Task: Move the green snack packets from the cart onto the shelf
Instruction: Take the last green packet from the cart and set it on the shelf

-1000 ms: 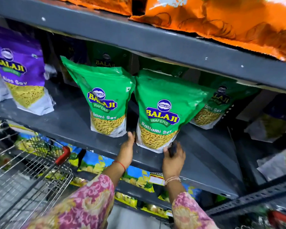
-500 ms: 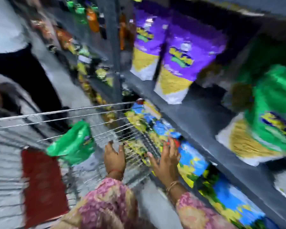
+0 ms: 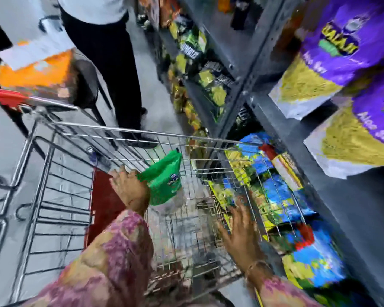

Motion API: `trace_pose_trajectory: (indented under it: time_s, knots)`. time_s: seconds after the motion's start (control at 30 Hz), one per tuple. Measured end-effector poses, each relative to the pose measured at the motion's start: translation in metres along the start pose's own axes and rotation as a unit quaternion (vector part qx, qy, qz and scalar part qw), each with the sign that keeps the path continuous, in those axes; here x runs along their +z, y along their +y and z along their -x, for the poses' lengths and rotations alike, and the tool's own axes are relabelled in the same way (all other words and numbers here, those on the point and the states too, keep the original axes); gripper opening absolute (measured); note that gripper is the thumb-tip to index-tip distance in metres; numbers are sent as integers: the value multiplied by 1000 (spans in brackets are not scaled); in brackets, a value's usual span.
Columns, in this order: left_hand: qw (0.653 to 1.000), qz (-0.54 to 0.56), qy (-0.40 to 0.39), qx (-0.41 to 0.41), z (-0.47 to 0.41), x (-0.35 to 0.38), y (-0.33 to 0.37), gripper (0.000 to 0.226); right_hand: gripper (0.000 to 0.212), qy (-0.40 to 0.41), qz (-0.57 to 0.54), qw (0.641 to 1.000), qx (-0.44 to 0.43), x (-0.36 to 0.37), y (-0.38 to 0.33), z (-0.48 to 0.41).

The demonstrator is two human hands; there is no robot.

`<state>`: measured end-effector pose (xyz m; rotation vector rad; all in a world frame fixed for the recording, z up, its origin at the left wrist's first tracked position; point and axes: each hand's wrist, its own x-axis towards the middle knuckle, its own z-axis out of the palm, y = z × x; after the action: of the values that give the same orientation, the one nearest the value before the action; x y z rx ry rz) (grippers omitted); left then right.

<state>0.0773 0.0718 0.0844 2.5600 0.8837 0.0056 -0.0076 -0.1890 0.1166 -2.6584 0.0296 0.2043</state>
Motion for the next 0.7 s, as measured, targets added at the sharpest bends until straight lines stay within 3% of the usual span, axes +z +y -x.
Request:
trace_pose_trajectory:
  time_s: [0.1,0.17,0.23,0.33,0.5,0.6,0.63,0.7]
  knots:
    - [998,-18,-36,40,-9,0,2,24,76,-28,-1,1000,0,4,2,-15]
    - [993,7,-63,96,-7,-3,11,19,54,-39,-18,999,-6,8,1,-26]
    - [984,42,-83,152,3,-9,27,18,52,-49,-61,997,-15,11,-3,-39]
    - [968,86,-97,215,18,-27,51,10,67,-96,-155,983,24,9,-11,-60]
    - [920,234,-143,279,22,-91,81,20,111,-216,-257,941,51,6,-7,-89]
    - [877,320,-198,298,25,-134,101,37,120,-278,-282,916,71,3,-15,-100]
    - [864,340,-210,307,27,-146,108,35,112,-297,-297,903,90,1,-18,-103]
    - [847,356,-216,330,30,-162,122,24,70,-286,-346,886,112,-6,-23,-104]
